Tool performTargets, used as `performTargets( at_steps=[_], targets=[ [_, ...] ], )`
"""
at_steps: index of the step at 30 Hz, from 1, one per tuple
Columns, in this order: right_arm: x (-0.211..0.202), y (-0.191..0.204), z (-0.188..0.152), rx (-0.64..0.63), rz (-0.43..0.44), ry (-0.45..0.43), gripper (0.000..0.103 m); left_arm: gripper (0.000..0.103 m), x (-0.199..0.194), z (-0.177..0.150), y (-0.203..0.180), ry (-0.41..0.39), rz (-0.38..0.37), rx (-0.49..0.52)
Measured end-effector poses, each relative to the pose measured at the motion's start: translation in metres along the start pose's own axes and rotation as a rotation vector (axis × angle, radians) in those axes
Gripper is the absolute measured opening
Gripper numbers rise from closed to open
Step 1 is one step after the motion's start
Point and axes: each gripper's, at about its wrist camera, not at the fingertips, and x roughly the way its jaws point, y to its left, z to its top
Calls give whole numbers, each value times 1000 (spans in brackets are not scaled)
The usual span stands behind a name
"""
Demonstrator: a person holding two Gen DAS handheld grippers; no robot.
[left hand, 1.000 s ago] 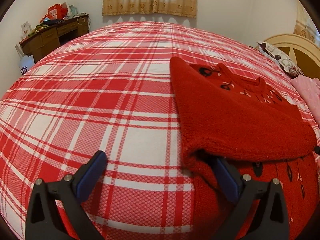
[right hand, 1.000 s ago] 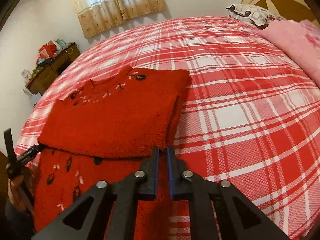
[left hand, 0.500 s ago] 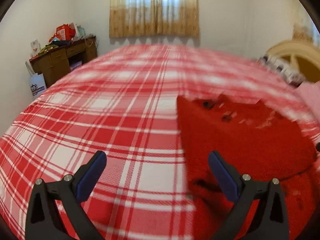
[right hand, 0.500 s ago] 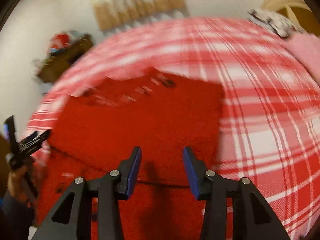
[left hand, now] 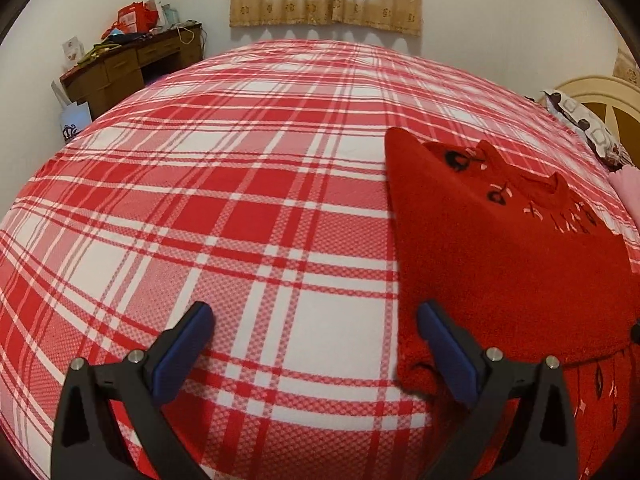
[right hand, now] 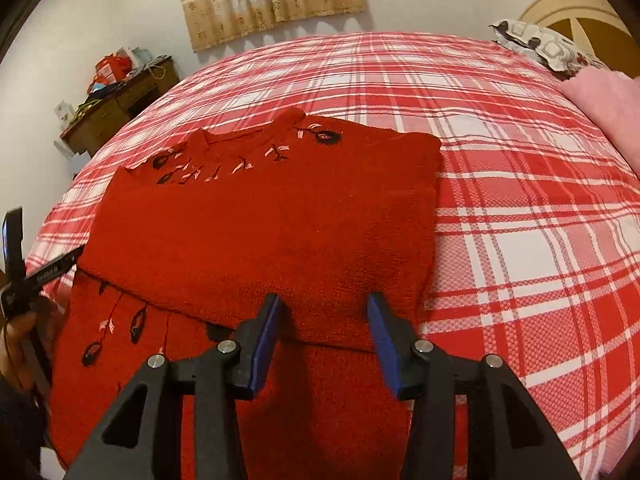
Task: Fold small clothes
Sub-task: 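Open the right tool and press the folded layer flat on the body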
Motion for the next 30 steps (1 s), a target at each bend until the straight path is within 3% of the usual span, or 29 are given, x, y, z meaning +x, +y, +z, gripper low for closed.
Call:
performTargets(
  at_steps=[10,15,19,25,30],
  targets=[
    [-7,10,-17,-42,-7,-52,58,103,-15,-9,-6,-67,27,37],
    [1,19,-17,-89,0,-40,75,103,-20,-13,-13,-96,56,73],
    [3,35,-20,-148,-84,-22,76,103,-22,-14,-12,-92,55,70],
    [0,27,-22,-93,-50,-31,77,103,-23,-20,-3,-62,-8,28],
    [-4,24,-22,-62,-27,-29,77,103,-26,-23,-8,-70,10,43]
  ],
)
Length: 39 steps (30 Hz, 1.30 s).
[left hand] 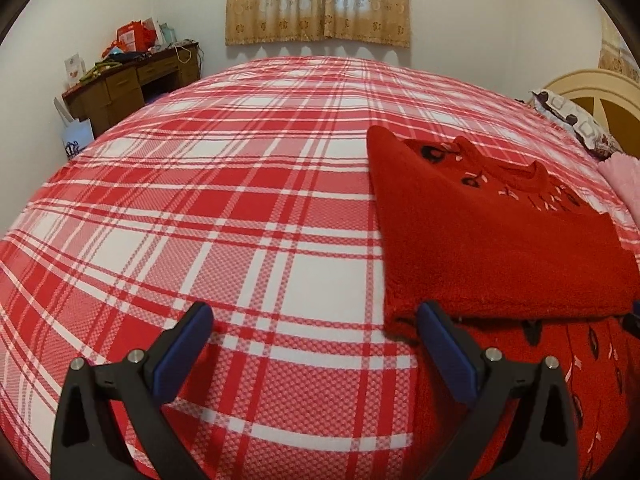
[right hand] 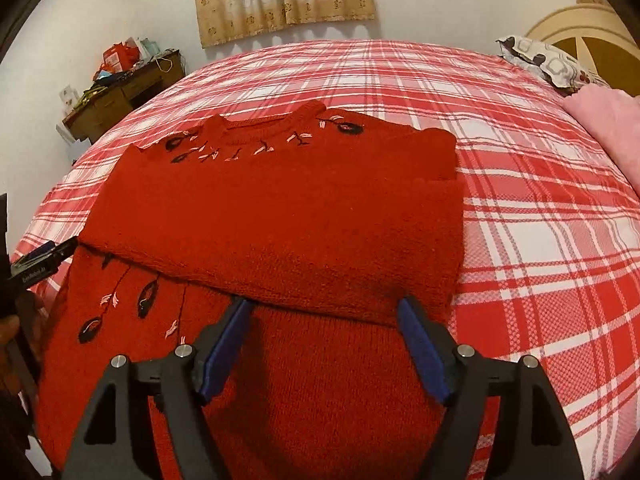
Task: Fold small clothes
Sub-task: 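Open the right tool and press the folded layer flat on the body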
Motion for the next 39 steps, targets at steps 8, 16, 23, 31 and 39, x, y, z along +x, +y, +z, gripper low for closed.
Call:
performTargets(
  at_steps=[8,16,23,31,39],
  targets=[
    [-10,-6,-8,62,37,-1,77,103,-6,-4,-1,1,-29,13],
    [-15,0,-13,38,4,13,77,103,-13,-11,-10,6,-25,69],
    [-33,5,-31,36,13,32,77,103,-31,-30,-16,21,-73,97],
    [-60,17,-62,25,25,43,77,103,-59,-51,-20,34,-124,130],
    [-75,22,-85,35,35,52,77,103,-79,-68,-22,46,-156,152]
  ],
)
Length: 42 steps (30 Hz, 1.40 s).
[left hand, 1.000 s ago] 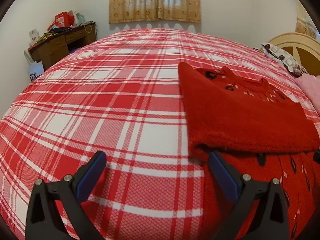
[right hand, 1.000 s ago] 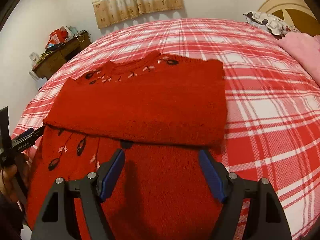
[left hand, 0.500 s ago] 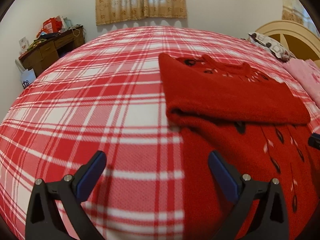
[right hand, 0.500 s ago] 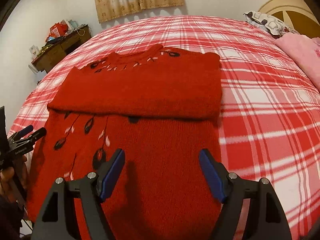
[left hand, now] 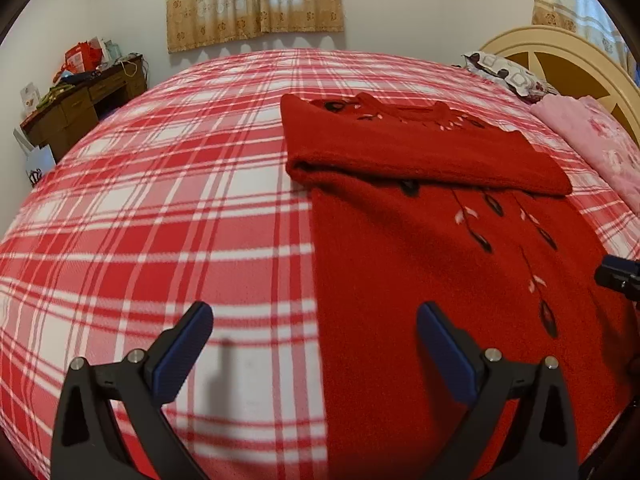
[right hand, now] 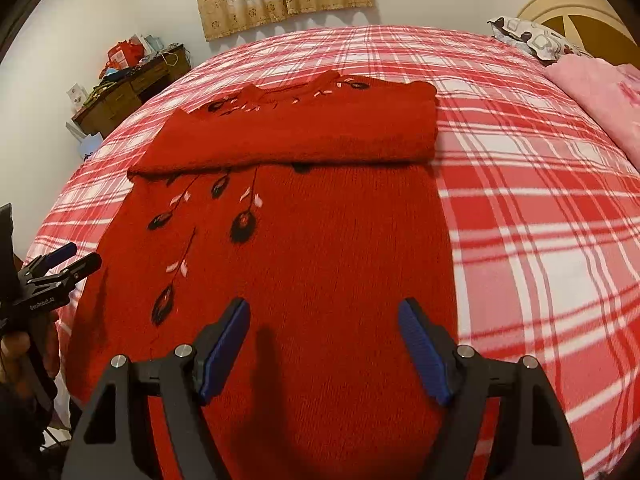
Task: Fold small clothes
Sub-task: 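Open the right tool and press the folded layer flat on the body, then move the left tool to the sweater hem and close on it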
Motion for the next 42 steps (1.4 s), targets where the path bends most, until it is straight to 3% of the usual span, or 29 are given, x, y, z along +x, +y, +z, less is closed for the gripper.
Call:
performTargets(
  at_steps=[6,11,17,19,22,26,33,37,42],
  targets=[
    [-13,3,-18,14,15,4,77,103,-11,-13,-4,26,-28,2],
    [-21,12,-36,-25,-7,5,77,103,-24,-30,-4,47,-58,0],
    [-28,19,-53,-49,-30,-18,77,103,-34,-44,-10,64,-36,36],
    [-30,22,-57,-61,-39,-21,77,102,-38,-49,-12,75,-65,33],
    [-35,24,-63,-58,-25,-19,77,89,-40,-58,-15,111,-117,35],
    [-41,22,-72,-50,-11,-24,77,84,-43,-72,-13,162,-151,28],
    [-43,25,-77,-51,2,-29,77,77,-50,-84,-10,172,-172,0],
    [-43,27,-78,-53,2,-29,77,62,-55,-92,-12,186,-226,-10],
    [-42,27,-79,-47,9,-32,77,62,-56,-97,-21,207,-240,17]
  ],
)
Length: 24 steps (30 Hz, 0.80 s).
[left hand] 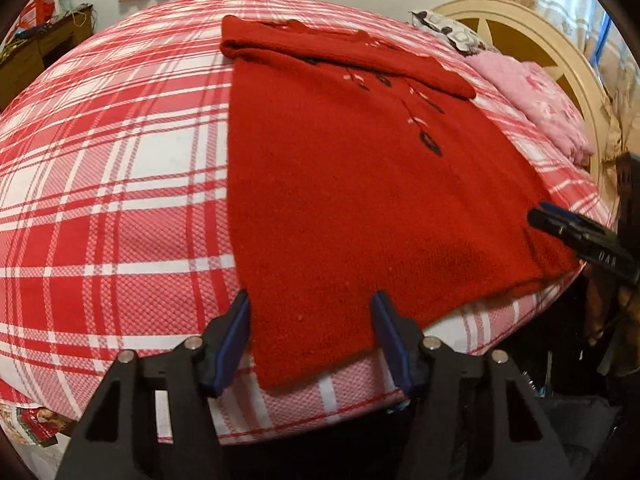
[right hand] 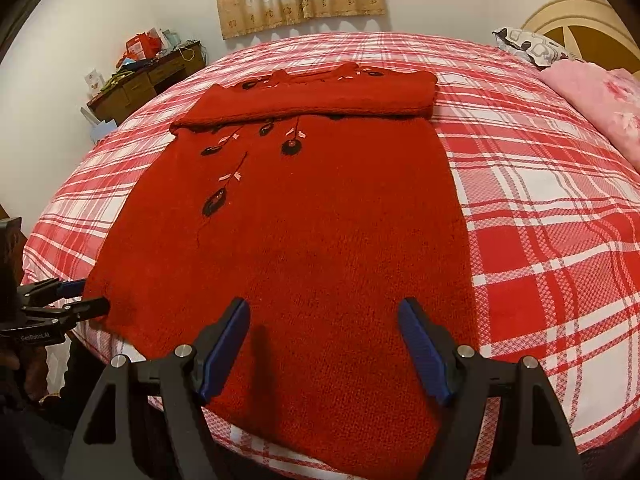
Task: Fold small clothes
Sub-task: 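Move the left tool to the sweater hem and close on it, then grasp the hem with the right tool while the left tool holds its hem corner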
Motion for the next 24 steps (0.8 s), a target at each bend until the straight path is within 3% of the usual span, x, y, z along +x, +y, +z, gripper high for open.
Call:
performTargets(
  at_steps=[2,3,4,6,8,14,19,22,24],
  targets=[
    [0,0,0,1,0,1,77,62,0,0,0,-1,-2,-4],
    [-1,-1,0,2,2,0,77,56,0,0,0,-2,5,-5],
    [-1,-1,1,4,2,1,77,35,0,0,1,-3,16,-3],
    [-6,-5,2,10,1,-2,77,10,-2,2,4,-5,14,-3],
    [-15,-12,5,23,-6,-12,77,9,-9,4,10,-17,-36,-38],
    [-43,-39,-2,100,-46,-29,77,9,-24,11,11,-73,-63,-25],
    [-45,-46,-22,128,-4,32,77,9,-20,8,17,-60,-76,-37],
    [-42,-43,-32,112,8,63,68,9,-20,7,19,-54,-81,-49],
    [-42,-43,-36,105,15,63,51,9,-21,6,20,-56,-80,-54]
  ],
)
